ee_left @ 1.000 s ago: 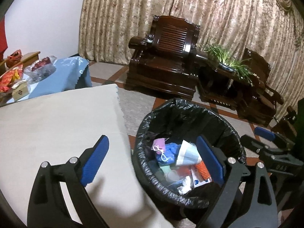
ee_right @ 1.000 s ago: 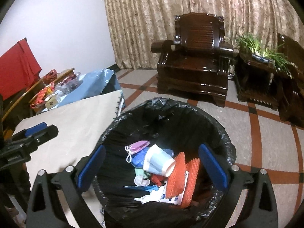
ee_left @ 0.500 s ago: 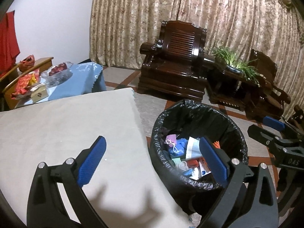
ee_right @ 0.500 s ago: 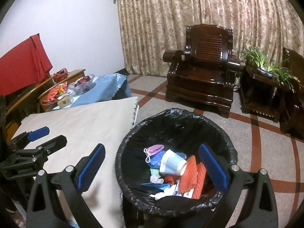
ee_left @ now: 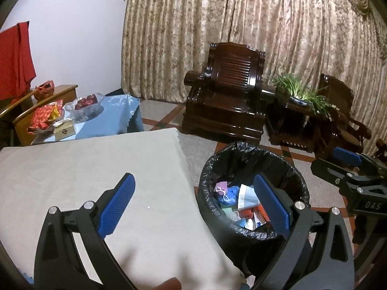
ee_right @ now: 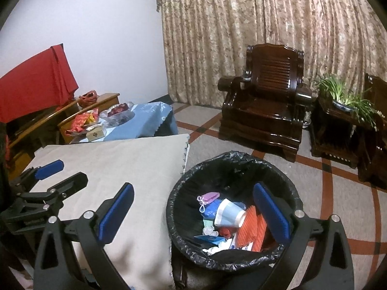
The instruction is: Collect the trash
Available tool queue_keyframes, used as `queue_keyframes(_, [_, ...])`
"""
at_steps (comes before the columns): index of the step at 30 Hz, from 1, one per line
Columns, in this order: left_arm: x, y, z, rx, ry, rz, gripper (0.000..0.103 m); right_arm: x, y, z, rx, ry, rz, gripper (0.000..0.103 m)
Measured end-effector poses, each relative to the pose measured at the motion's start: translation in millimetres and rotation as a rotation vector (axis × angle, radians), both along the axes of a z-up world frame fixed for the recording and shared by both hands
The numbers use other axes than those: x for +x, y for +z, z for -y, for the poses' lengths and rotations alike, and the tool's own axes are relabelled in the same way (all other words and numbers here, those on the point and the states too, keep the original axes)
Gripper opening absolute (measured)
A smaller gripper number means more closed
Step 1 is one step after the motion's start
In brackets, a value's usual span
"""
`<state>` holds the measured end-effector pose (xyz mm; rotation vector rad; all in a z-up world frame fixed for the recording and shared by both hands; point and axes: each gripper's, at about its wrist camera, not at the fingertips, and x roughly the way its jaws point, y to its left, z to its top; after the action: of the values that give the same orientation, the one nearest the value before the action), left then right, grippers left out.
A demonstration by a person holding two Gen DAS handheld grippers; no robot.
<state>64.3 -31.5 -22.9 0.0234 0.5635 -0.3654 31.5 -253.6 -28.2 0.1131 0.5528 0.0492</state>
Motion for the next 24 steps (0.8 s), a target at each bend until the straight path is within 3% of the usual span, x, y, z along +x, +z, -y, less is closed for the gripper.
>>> queue_keyframes(24, [-12.6, 14.3, -9.1, -0.002, 0.02, 0.041, 0.096, -5.3, 6.8, -13.2, -0.02, 0.023, 0.025, 0.097])
